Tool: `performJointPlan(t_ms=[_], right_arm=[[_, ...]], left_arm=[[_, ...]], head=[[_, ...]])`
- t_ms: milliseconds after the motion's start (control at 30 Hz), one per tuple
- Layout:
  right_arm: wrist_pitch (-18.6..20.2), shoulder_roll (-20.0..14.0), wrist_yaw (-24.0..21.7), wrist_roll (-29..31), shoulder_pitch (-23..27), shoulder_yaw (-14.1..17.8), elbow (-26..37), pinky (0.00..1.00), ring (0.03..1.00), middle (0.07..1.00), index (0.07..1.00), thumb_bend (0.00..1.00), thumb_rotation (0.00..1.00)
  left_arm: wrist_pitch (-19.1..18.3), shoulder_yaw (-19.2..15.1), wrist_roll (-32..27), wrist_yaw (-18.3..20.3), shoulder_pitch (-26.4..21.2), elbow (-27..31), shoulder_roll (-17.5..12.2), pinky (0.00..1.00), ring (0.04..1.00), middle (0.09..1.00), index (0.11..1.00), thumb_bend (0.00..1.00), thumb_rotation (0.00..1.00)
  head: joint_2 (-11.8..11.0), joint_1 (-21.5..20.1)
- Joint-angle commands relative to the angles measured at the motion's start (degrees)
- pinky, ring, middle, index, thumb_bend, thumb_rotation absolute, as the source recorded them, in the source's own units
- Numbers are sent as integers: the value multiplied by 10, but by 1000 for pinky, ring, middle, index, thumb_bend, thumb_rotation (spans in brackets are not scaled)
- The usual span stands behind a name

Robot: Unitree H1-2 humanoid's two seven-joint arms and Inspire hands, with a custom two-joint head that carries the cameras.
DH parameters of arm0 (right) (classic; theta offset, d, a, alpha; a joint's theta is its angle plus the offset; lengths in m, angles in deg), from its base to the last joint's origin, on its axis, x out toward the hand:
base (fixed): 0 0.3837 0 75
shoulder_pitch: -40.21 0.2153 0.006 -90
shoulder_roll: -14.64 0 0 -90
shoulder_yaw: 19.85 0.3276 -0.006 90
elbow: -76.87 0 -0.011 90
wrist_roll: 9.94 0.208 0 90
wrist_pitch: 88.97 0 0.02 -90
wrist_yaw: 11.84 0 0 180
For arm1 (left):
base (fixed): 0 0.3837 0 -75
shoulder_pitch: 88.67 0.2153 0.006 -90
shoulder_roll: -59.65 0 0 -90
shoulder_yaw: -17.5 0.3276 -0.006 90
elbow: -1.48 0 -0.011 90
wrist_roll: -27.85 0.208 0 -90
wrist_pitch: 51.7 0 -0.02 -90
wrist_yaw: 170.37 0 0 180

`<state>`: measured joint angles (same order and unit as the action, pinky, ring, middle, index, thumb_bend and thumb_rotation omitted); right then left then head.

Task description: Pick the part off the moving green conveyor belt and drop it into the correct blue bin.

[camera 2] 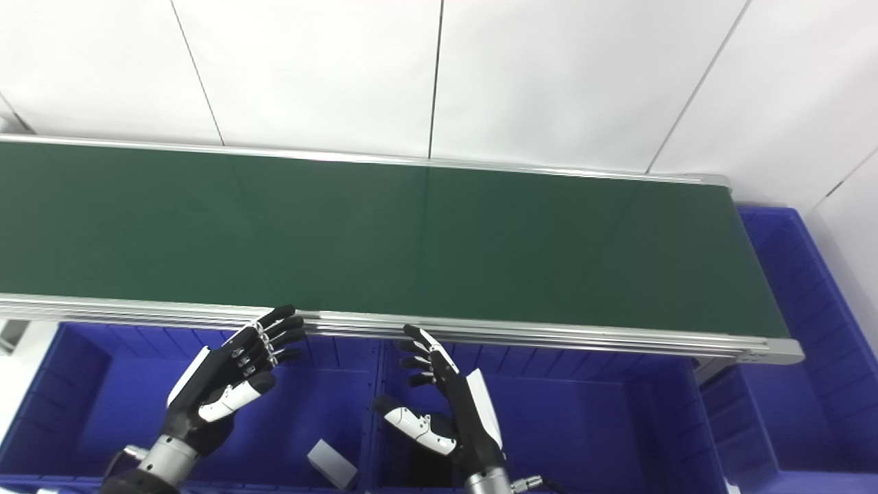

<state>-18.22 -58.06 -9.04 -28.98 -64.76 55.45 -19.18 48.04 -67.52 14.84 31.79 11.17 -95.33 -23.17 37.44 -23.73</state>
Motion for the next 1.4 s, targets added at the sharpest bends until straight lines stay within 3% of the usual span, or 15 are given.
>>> performJointPlan(t_ms=[0, 333, 600, 900, 1367], right_arm=[[-11, 9, 9, -5, 7, -4, 8, 648, 753, 823, 888, 704, 615], [-5, 3, 1, 9, 3, -3, 14, 658, 761, 827, 894, 710, 633], [-16, -4, 3, 24, 2, 3, 11, 659, 751, 814, 889, 687, 645], [-30, -3, 9, 43, -7, 16, 11, 655, 752, 809, 869, 668, 663], [-49, -5, 10, 58, -14, 26, 14, 670, 754, 804, 859, 600, 651]], left_arm=[[18, -5, -11, 7, -11, 2, -5, 802, 848, 850, 861, 846, 458], [14, 0, 1, -1, -4, 24, 3, 787, 841, 845, 845, 862, 413], [56, 22, 47, -9, 17, 51, 12, 736, 806, 815, 840, 855, 392], [65, 39, 65, -15, 17, 36, 11, 764, 832, 839, 858, 888, 408], [79, 50, 80, -19, 15, 20, 12, 781, 846, 856, 874, 923, 430]], head=[[0, 1], [3, 42], [-2, 82], [-7, 129], [-14, 149]])
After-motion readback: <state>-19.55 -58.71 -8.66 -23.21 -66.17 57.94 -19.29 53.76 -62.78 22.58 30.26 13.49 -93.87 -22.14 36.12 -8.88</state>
